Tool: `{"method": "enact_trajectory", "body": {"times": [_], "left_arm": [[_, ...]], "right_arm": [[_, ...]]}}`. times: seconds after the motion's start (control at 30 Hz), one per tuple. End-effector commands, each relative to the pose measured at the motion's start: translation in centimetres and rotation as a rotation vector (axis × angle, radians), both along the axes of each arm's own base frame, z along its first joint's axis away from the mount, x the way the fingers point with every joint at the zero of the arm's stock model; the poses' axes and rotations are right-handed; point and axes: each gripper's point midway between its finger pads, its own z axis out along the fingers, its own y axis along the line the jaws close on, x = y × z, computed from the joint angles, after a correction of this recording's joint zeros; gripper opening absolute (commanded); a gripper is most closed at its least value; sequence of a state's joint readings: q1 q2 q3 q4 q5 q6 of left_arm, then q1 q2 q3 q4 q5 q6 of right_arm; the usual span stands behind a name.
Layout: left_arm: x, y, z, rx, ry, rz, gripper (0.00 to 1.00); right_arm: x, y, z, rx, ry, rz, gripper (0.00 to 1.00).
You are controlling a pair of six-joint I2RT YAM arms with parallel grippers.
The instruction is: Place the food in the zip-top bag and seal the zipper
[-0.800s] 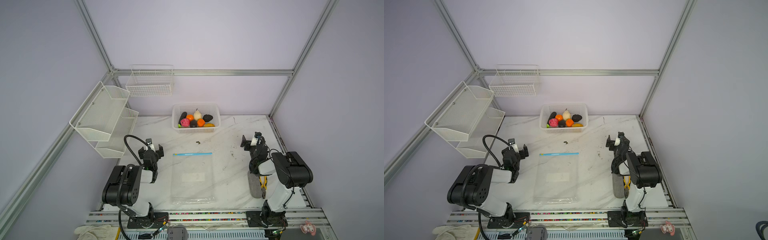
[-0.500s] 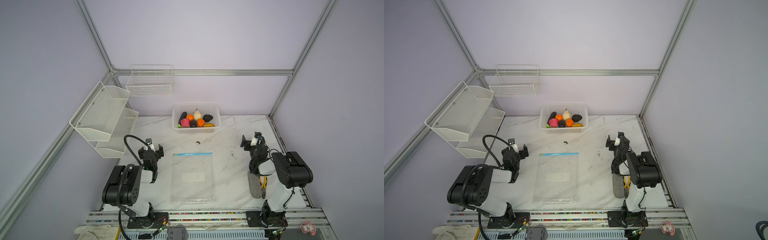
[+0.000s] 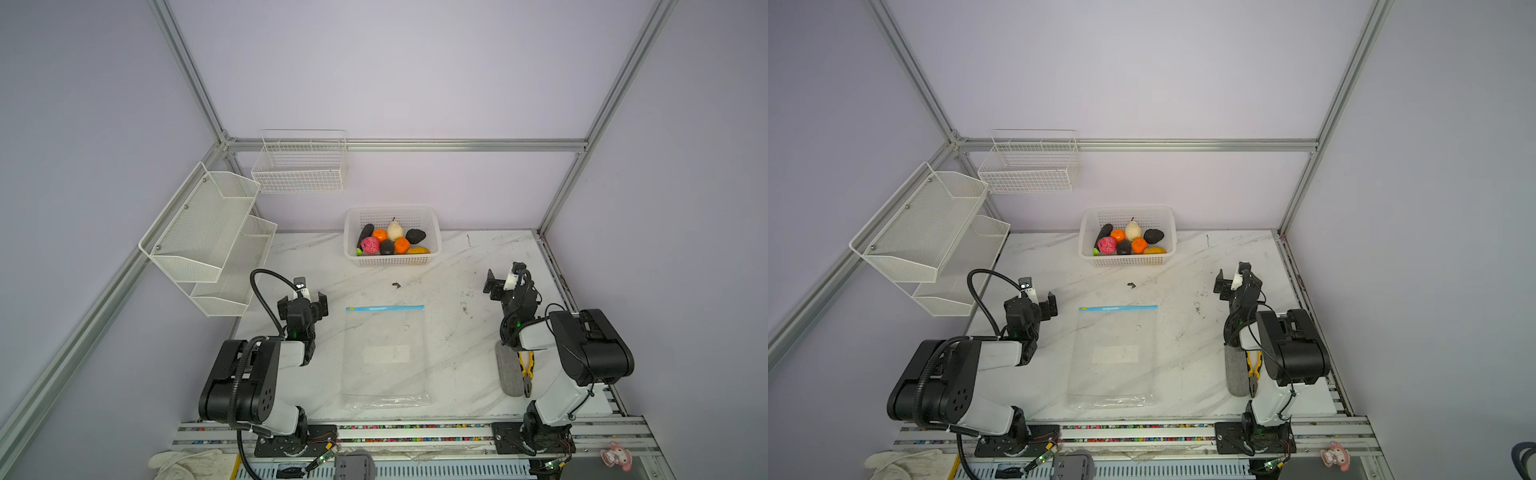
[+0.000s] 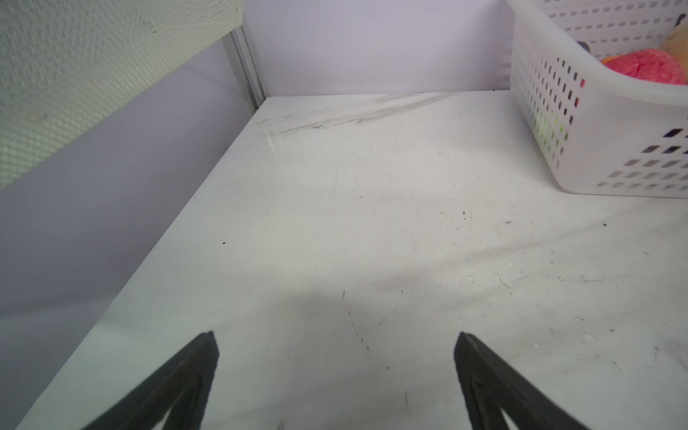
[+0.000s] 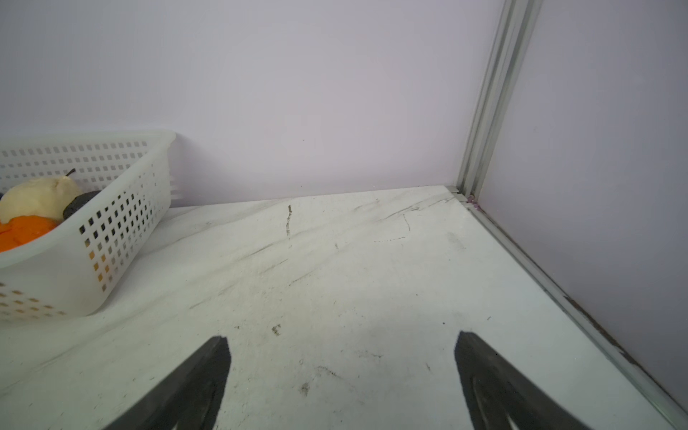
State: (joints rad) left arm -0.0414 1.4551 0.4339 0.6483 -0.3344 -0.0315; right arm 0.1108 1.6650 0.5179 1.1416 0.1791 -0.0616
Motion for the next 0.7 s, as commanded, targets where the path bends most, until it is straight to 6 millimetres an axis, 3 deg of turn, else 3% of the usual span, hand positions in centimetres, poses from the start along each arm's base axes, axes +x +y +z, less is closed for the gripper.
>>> {"method": "enact_trajectory", "body": {"times": [0.0,0.1,0.13,0.27,0.33,0.47,0.6,0.67], "left_arm": [[2.3,0.2,7.1,-0.091,-0.084,0.068,1.00],[4.9,-3.0,8.8,-0.233,-0.075,-0.065,1.00],[5.9,-3.8,8.1,-0.291,-0.054,-0.080,1.00],[9.2,-6.1,9.0,-0.416,-0.025,-0.153,1.00],[10.7,-6.9,9.0,-0.452,-0.001,-0.181,1.00],[14.0,-8.2,8.9,-0.523,0.027,-0.231,1.00],[16.4,-9.6,8.0,-0.600,0.061,-0.271,1.00],[17.4,-10.2,8.2,-0.634,0.037,-0.304,1.00]], "right_arm": [[1.5,4.0,3.2,-0.055,0.028,0.021,0.97],[2.9,9.1,4.1,0.040,0.021,0.146,0.97],[3.5,10.5,4.2,0.080,0.028,0.168,0.97],[7.0,14.1,2.1,0.307,0.233,0.188,0.97],[7.8,16.1,1.7,0.367,0.307,0.251,0.97],[8.3,18.8,1.8,0.514,0.334,0.354,0.97],[9.5,21.6,0.1,0.566,0.448,0.442,0.97],[10.0,21.9,-0.5,0.568,0.462,0.444,0.97]]}}
